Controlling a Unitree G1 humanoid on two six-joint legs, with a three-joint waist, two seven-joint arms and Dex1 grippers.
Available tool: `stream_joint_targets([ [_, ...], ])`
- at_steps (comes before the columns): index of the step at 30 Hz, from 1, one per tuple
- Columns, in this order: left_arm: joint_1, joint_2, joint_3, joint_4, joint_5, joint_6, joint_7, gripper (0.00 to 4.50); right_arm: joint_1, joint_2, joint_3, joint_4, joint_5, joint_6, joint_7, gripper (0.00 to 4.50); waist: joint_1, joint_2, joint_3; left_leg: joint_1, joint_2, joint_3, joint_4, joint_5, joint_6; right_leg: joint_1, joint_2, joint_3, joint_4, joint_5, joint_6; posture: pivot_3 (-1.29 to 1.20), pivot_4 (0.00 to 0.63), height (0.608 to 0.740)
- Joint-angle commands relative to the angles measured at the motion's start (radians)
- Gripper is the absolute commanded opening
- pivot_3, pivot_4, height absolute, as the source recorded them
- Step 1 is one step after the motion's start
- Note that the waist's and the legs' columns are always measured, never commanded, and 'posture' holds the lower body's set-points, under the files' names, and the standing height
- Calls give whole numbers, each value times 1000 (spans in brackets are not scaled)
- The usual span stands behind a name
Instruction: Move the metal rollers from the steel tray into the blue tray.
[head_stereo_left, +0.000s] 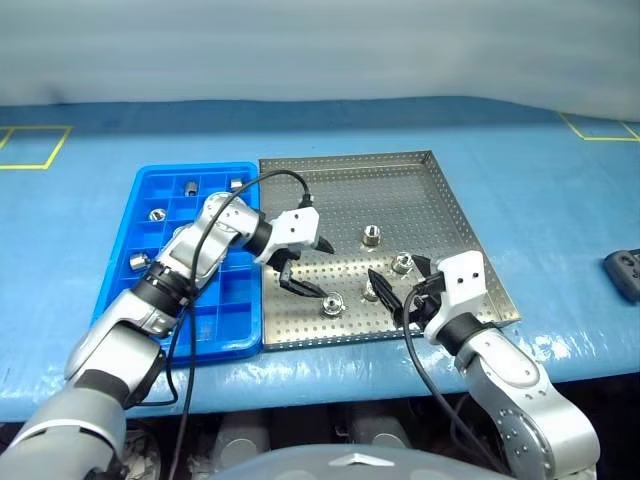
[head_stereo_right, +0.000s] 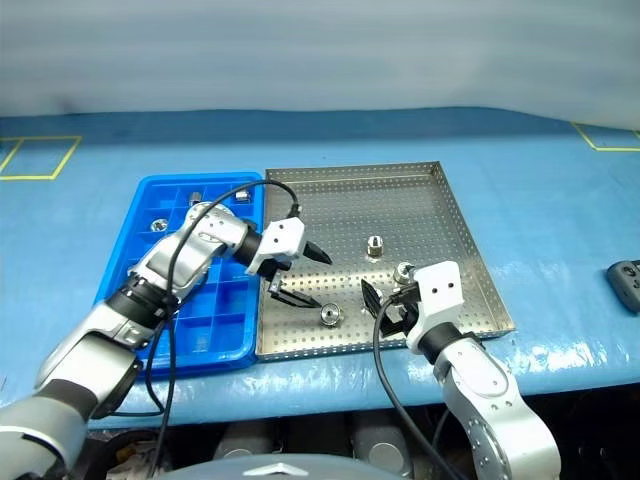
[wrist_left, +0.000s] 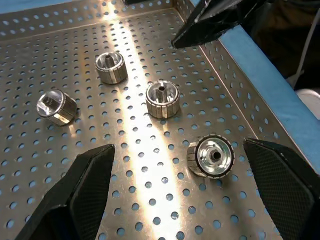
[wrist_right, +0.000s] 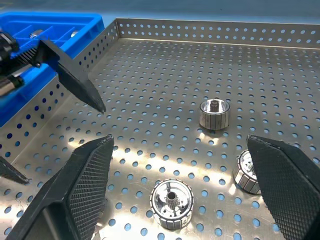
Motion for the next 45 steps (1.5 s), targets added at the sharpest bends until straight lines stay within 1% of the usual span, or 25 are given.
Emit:
stream_joint_targets([
  [1, -37, -26, -26, 47, 47, -78, -54, 4473, 6, 11, 7, -51, 7, -15, -14, 4500, -5, 0, 0, 0, 0, 0, 0, 0, 0, 0, 0, 0, 0, 0, 0, -124, 150, 740],
  [9, -50, -77, -70, 147, 147, -197, -86, 4473, 9, 20, 18, -46, 3, -24, -27, 4500, -23, 0, 0, 0, 0, 0, 1, 0, 0, 0, 0, 0, 1, 0, 0, -141, 150, 740],
  [13, -42, -108, -74, 163, 169, -207, -90, 4473, 6, 22, 20, -42, 2, -29, -30, 4500, -25, 0, 0, 0, 0, 0, 1, 0, 0, 0, 0, 1, 1, 0, 0, -147, 150, 740],
  [16, -35, -121, -93, 175, 213, -241, -76, 4473, 2, 23, 20, -40, 3, -33, -31, 4500, -27, 0, 0, 0, 0, 0, 1, 0, 0, 0, 0, 1, 1, 0, 0, -150, 150, 740],
  [19, -22, -133, -97, 179, 235, -245, -62, 3848, 0, 23, 20, -38, 2, -36, -31, 4500, -28, 0, 0, 0, 0, 0, 1, 0, 0, 0, 0, 1, 1, 1, 1, -151, 150, 740],
  [23, -9, -127, -118, 183, 296, -282, -24, 2562, -5, 23, 18, -36, 5, -40, -30, 4500, -31, 0, 0, 0, 0, 0, 1, 0, 0, 0, 0, 1, 1, 1, 1, -147, 150, 740],
  [24, -3, -130, -114, 178, 295, -277, -23, 2140, -7, 22, 18, -35, 5, -40, -29, 4500, -31, 0, 0, 0, 0, 0, 1, 0, 0, 0, 0, 1, 1, 1, 1, -147, 150, 740],
  [25, 2, -133, -110, 173, 290, -272, -26, 1858, -9, 22, 18, -33, 5, -41, -28, 4500, -31, 0, 0, 0, 0, 0, 1, 0, 0, 0, 0, 1, 1, 1, 2, -147, 150, 740],
  [28, 14, -131, -93, 144, 278, -248, -28, 1792, -15, 19, 18, -30, 7, -43, -25, 4500, -30, 0, -1, 0, 0, 0, 1, 0, 0, 0, 0, 1, 1, 1, 2, -121, 150, 740],
  [33, 31, -118, 13, 56, 208, -128, 13, 1792, -52, 9, 21, -15, 12, -39, -10, 4500, -26, 0, -1, 0, 0, 0, 2, 0, 0, 0, 0, 1, 2, 1, 2, -92, 150, 740],
  [37, 63, -84, 132, -43, 159, -24, 102, 1791, -97, 3, 25, 12, 16, -37, 10, 4500, -22, 0, -1, 0, 1, 0, 2, 0, 0, 0, 0, 1, 3, 1, 3, -36, 150, 740],
  [41, 142, -29, 283, -212, 91, 119, 204, 1791, -162, -13, 43, 57, 24, -36, 43, 4500, -15, 0, -1, 1, 1, -1, 1, 0, 0, 0, 1, 1, 4, 1, 2, 46, 150, 740],
  [45, 239, 7, 416, -397, 44, 274, 330, 1791, -228, -28, 63, 113, 33, -41, 82, 4500, 10, 1, 0, 1, 1, -2, 1, 0, 0, 0, 1, 0, 4, 1, 2, 126, 150, 740],
])
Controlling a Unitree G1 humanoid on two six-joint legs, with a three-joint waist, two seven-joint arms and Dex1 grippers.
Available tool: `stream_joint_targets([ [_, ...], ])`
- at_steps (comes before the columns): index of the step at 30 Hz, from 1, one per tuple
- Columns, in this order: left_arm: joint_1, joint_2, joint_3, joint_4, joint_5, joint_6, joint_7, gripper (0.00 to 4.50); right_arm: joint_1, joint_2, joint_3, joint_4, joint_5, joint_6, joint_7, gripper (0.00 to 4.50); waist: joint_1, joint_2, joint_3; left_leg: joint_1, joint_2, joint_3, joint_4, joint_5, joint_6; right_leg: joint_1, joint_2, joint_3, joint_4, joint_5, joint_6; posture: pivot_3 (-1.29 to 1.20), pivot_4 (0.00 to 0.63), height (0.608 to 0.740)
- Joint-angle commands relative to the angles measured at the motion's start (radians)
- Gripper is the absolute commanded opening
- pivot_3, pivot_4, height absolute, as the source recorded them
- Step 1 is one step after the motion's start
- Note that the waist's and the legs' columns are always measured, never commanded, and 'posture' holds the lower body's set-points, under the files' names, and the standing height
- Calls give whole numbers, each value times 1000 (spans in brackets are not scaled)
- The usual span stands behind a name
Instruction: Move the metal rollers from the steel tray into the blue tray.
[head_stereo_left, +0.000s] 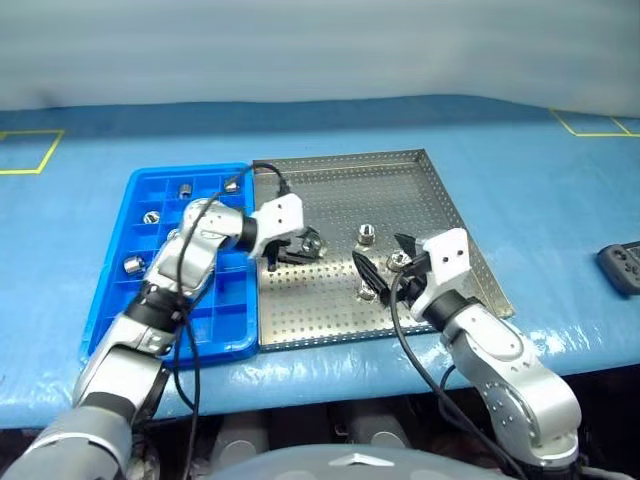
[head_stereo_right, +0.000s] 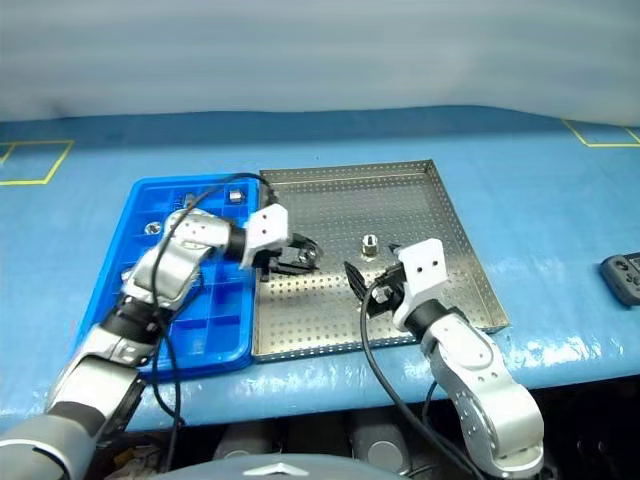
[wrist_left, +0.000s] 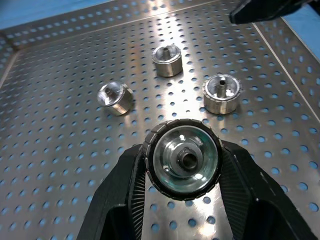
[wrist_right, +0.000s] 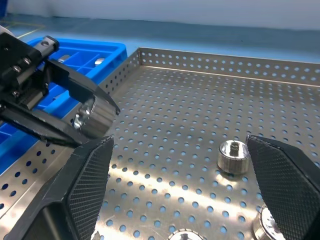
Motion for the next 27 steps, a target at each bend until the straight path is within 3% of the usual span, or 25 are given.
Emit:
stream_joint_targets([
  [1, 73, 22, 141, -198, -59, 131, 118, 1791, -63, -11, 24, 32, 14, -22, 43, 4500, 18, 0, 0, 0, 0, 0, 0, 0, 0, 0, 0, 0, 0, 0, 0, 139, 150, 740],
  [11, 490, -55, 484, -658, -128, 384, 484, 1791, -292, 16, 202, 304, -9, -106, 213, 4500, 108, -1, 1, 0, 0, -1, 0, 0, 0, 1, -1, -3, -2, 0, 0, 392, 150, 740],
  [20, 754, -103, 581, -785, -130, 409, 645, 1791, -382, 54, 304, 429, -26, -152, 321, 4500, 209, -1, 1, -1, 0, -4, 0, 0, 0, 2, -3, -6, -3, -2, -4, 507, 150, 740],
  [27, 805, -131, 590, -772, -157, 413, 706, 1791, -391, 66, 313, 442, -28, -149, 350, 4500, 289, -1, 1, -2, 0, -4, 0, 0, 0, 2, -2, -9, -3, -4, -7, 527, 150, 740],
])
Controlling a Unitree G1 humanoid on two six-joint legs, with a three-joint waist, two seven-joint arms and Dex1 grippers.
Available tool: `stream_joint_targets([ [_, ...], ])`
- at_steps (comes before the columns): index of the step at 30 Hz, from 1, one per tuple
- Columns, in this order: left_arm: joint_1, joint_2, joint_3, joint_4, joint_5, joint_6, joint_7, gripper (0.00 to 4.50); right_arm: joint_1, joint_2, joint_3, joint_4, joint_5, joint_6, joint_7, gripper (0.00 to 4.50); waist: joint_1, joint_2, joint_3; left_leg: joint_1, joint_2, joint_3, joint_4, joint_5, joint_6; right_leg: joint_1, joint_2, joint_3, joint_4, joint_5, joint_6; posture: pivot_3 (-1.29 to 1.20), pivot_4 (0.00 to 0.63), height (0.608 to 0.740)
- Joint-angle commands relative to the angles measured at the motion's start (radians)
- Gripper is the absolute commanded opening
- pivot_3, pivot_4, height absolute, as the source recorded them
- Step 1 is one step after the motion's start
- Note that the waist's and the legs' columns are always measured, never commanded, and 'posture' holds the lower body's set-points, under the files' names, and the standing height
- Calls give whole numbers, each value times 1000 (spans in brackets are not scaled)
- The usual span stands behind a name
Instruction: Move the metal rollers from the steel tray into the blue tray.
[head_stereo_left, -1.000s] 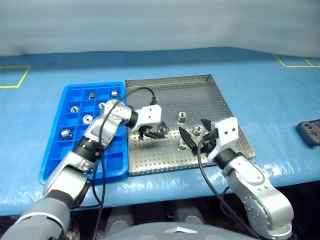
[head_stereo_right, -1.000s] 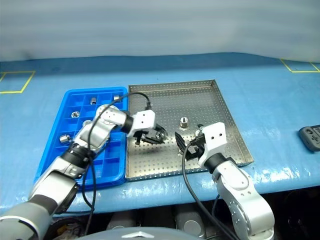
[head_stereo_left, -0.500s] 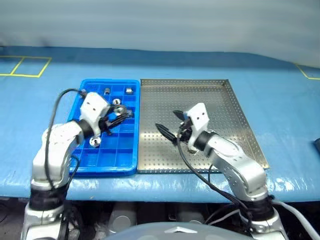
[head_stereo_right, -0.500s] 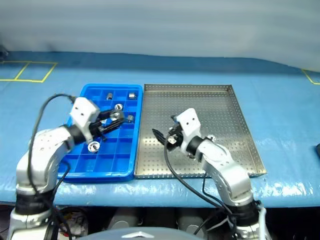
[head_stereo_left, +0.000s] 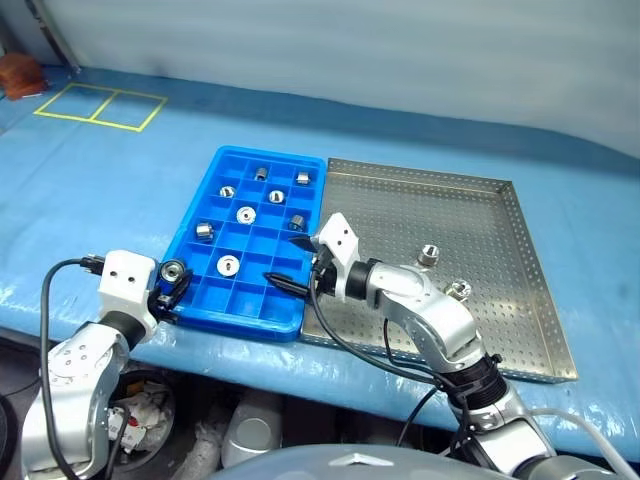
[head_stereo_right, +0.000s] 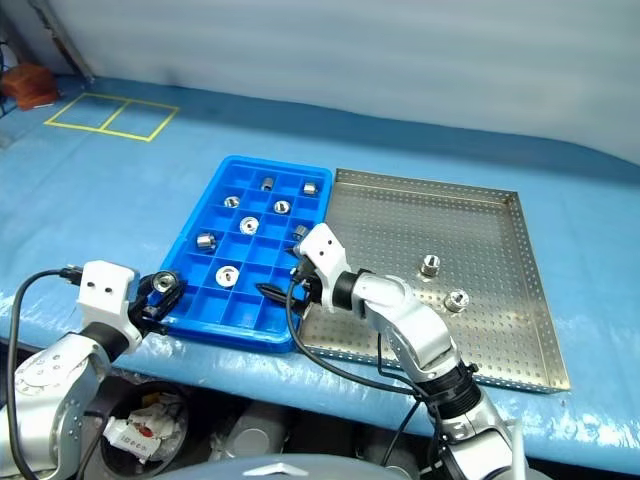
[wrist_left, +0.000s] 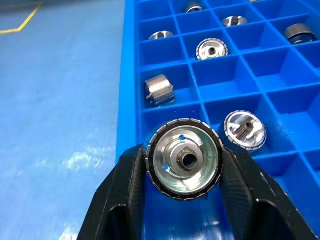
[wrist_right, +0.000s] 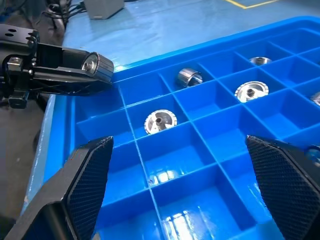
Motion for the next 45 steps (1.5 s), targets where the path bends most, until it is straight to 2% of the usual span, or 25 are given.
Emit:
stream_joint_targets([
  [1, 8, -3, 15, -30, -18, -3, 33, 1791, -16, 7, -8, -25, 7, -15, 15, 4500, 20, 0, 0, 0, 0, 0, 0, 0, 0, 0, 0, 0, 0, 0, 0, 522, 150, 740],
  [13, -69, 30, -39, 5, -100, -3, 19, 1791, 31, 1, -24, -76, 12, 13, -15, 4500, 107, 0, 0, -2, 0, 1, -2, 0, -1, -2, 0, -1, -1, -1, -1, 454, 150, 740],
  [27, -105, 94, -116, 68, -135, 40, 17, 1791, 86, -5, -44, -137, 11, 30, -59, 4500, 100, 1, 0, -3, 2, 2, -2, -3, -4, -3, 1, -1, -3, -1, 0, 392, 150, 740],
  [35, -111, 116, -76, 48, -171, 79, 30, 4464, 117, -18, -73, -185, 22, 50, -80, 4500, 66, 1, 0, -2, 2, 1, -2, -3, -4, -2, 1, -2, -3, -2, -1, 386, 150, 740],
  [39, -141, 122, -57, 29, -206, 18, 7, 4489, 139, -23, -93, -218, 29, 65, -95, 4500, 47, 1, 0, -2, 2, 1, -2, -3, -4, -2, 2, -2, -3, -2, -2, 362, 150, 740],
  [45, -251, 43, -123, 73, -241, -124, -1, 4489, 187, -4, -148, -282, 29, 91, -176, 4500, 23, 1, 0, -3, 1, 1, -1, -3, -4, -1, 1, -2, -4, -2, -1, 274, 150, 740],
])
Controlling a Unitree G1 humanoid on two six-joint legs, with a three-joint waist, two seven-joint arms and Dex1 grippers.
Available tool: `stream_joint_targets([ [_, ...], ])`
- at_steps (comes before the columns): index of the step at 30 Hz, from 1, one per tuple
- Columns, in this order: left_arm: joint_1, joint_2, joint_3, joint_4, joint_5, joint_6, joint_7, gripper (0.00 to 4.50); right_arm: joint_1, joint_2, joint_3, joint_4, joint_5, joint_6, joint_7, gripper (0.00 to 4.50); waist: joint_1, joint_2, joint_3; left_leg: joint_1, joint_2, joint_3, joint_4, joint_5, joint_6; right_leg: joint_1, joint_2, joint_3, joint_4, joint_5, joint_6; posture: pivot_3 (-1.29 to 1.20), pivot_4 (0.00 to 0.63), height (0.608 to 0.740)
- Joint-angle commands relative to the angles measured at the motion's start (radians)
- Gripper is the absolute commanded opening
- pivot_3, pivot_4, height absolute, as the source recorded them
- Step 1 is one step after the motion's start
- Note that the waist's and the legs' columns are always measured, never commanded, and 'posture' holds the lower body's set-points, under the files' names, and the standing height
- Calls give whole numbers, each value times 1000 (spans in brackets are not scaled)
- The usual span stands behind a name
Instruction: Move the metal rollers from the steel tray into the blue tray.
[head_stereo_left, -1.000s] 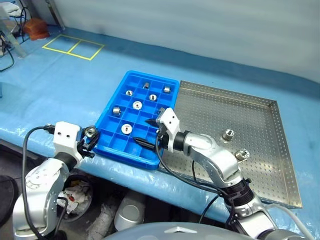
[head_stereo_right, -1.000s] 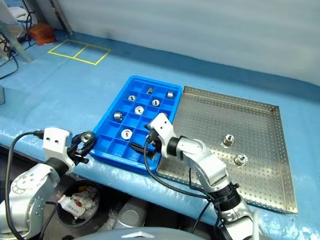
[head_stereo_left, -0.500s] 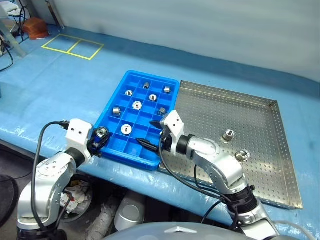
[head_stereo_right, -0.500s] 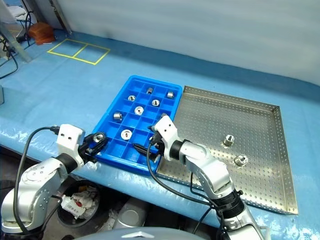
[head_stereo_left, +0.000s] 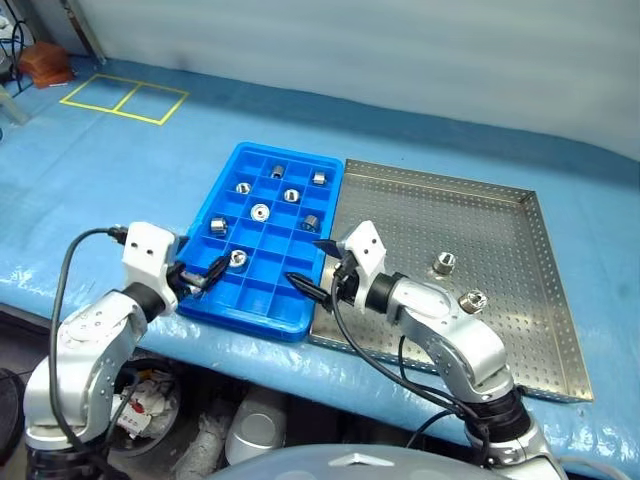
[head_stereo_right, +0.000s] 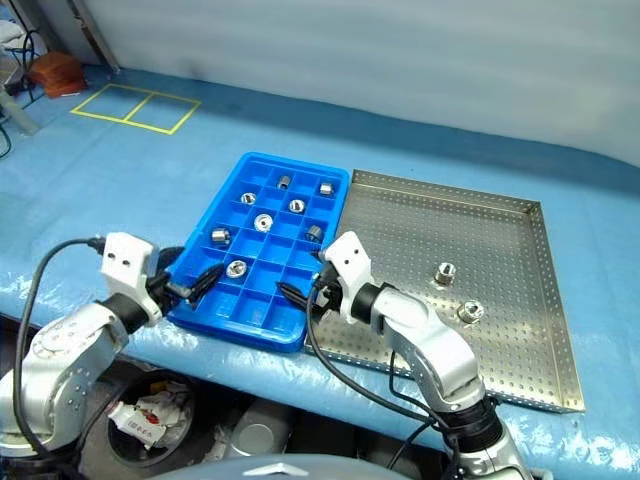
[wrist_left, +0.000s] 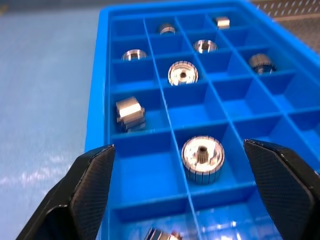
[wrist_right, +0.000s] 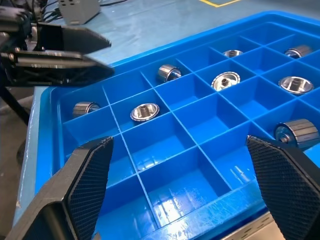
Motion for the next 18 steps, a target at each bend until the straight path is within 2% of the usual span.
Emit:
stream_joint_targets([
  [1, -59, -44, -52, 9, -29, -89, -8, 4489, 30, 14, -57, -83, 11, 8, -58, 4500, -13, 0, 0, 0, 0, 0, 0, 0, 0, 0, 0, 0, 0, 0, 0, 247, 150, 740],
  [6, -124, -92, -189, 92, 10, -186, -32, 4489, 103, 38, -133, -151, -10, 17, -170, 4500, -79, 0, 0, 0, -1, 0, 1, 0, 0, 1, 0, 1, -1, 1, 2, 144, 150, 740],
  [14, -230, -52, -352, 243, 27, -275, -189, 4489, 222, 56, -252, -230, -55, 43, -318, 4500, -221, 0, 0, 1, -1, 0, 0, 0, 0, 1, 1, 2, 1, 3, 4, 4, 150, 740],
  [18, -280, -36, -409, 314, 52, -325, -249, 4489, 265, 68, -277, -250, -82, 76, -380, 4500, -265, 1, 0, 3, 0, 1, 0, 0, 0, 1, 2, 4, 3, 3, 5, -34, 150, 740],
])
